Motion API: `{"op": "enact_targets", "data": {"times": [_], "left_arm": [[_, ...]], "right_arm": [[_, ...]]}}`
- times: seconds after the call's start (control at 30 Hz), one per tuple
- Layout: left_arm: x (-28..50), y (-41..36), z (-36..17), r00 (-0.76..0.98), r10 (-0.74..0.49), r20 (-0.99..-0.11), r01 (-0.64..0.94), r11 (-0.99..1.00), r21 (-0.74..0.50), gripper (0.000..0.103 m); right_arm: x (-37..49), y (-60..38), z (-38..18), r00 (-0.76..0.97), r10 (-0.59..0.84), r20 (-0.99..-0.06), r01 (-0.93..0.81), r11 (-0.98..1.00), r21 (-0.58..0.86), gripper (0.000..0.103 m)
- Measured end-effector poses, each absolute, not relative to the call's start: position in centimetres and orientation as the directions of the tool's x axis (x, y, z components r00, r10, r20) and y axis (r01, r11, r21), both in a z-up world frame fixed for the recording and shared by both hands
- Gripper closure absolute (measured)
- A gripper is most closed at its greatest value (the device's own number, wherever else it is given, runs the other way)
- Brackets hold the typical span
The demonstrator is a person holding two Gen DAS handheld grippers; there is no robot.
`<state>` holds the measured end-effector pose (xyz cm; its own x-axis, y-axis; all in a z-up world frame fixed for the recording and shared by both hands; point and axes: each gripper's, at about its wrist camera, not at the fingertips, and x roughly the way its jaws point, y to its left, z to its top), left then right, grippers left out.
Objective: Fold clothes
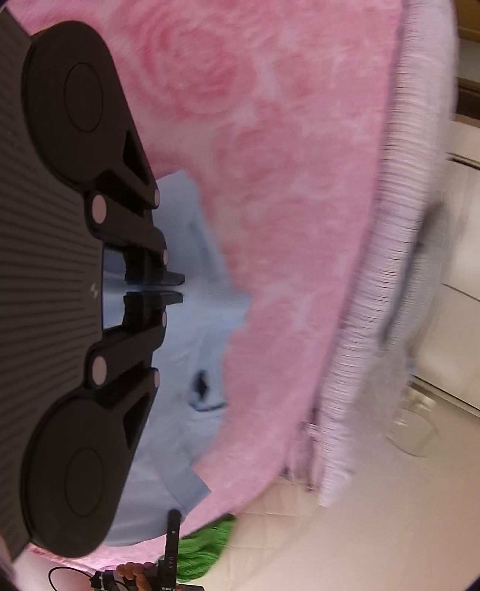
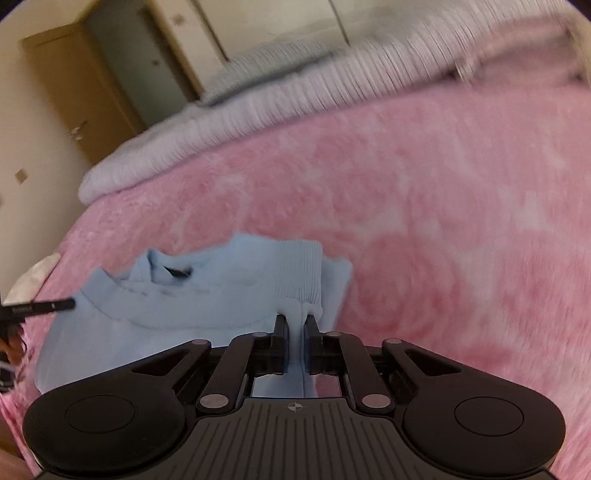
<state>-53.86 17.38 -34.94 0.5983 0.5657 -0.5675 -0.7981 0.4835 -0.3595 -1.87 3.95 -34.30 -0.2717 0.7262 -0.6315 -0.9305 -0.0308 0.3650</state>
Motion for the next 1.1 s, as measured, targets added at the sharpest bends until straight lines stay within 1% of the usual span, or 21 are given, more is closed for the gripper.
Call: {"op": "enact_targets", "data": {"times": [0.1,0.17,0.27,0.43,0.57,0.7,0.77,0.8,0.87,0.9,0.97,1.0,1.03,1.1], "left_arm": [[-54.5,17.4,-33.9,0.598,0.616,-0.512,-0.801,0.485,-0.352,0.103],[-54.5,18.0,-33.4,0.589,0.643,-0.49,-0.808,0.483,-0.337,0.103],[-54.3,19.2,-33.3,0.574,0.672,-0.468,-0.819,0.47,-0.328,0.103],[-53.4,21.3,-34.1,0.551,0.687,-0.473,-0.834,0.461,-0.302,0.103],[-52.8,23.2,-35.9,0.527,0.68,-0.51,-0.849,0.446,-0.283,0.103],[-52.2,24.4,-38.7,0.491,0.639,-0.592,-0.867,0.422,-0.265,0.102],[-51.8,25.1,-40.3,0.484,0.584,-0.652,-0.865,0.431,-0.256,0.102],[-51.8,25.1,-40.7,0.485,0.577,-0.658,-0.862,0.441,-0.249,0.101],[-52.2,25.1,-40.3,0.491,0.569,-0.66,-0.858,0.447,-0.253,0.099],[-52.6,25.0,-39.8,0.484,0.574,-0.66,-0.863,0.439,-0.251,0.095],[-53.5,24.6,-38.7,0.471,0.585,-0.66,-0.872,0.422,-0.248,0.093],[-54.3,23.8,-37.9,0.456,0.605,-0.653,-0.883,0.402,-0.244,0.094],[-55.1,23.0,-37.0,0.441,0.624,-0.645,-0.892,0.382,-0.24,0.095],[-56.7,21.0,-35.2,0.428,0.651,-0.627,-0.902,0.351,-0.251,0.093]], "right_arm": [[-2.5,3.9,-32.9,-0.257,0.775,-0.578,-0.945,-0.075,0.319,0.097],[-2.9,4.7,-32.4,-0.229,0.794,-0.563,-0.957,-0.078,0.279,0.097],[-3.0,6.2,-32.4,-0.209,0.806,-0.554,-0.962,-0.066,0.266,0.097],[-3.2,8.9,-32.7,-0.178,0.814,-0.553,-0.971,-0.055,0.231,0.097],[-3.1,11.1,-33.9,-0.163,0.8,-0.577,-0.975,-0.041,0.218,0.097],[-3.2,12.8,-36.4,-0.133,0.76,-0.636,-0.98,-0.007,0.197,0.097],[-3.3,13.4,-38.1,-0.124,0.72,-0.683,-0.981,0.014,0.193,0.097],[-3.3,13.7,-39.0,-0.12,0.699,-0.705,-0.981,0.027,0.194,0.097],[-3.1,13.5,-39.6,-0.126,0.699,-0.704,-0.979,0.028,0.203,0.097],[-2.7,13.4,-39.4,-0.134,0.696,-0.705,-0.974,0.038,0.223,0.095],[-2.0,12.9,-38.5,-0.135,0.696,-0.705,-0.964,0.071,0.254,0.087],[-1.9,12.3,-37.7,-0.107,0.705,-0.701,-0.966,0.093,0.24,0.077],[-1.8,11.7,-36.9,-0.078,0.714,-0.696,-0.968,0.115,0.225,0.071],[-1.9,9.0,-34.8,-0.01,0.757,-0.654,-0.97,0.15,0.189,0.07]]}}
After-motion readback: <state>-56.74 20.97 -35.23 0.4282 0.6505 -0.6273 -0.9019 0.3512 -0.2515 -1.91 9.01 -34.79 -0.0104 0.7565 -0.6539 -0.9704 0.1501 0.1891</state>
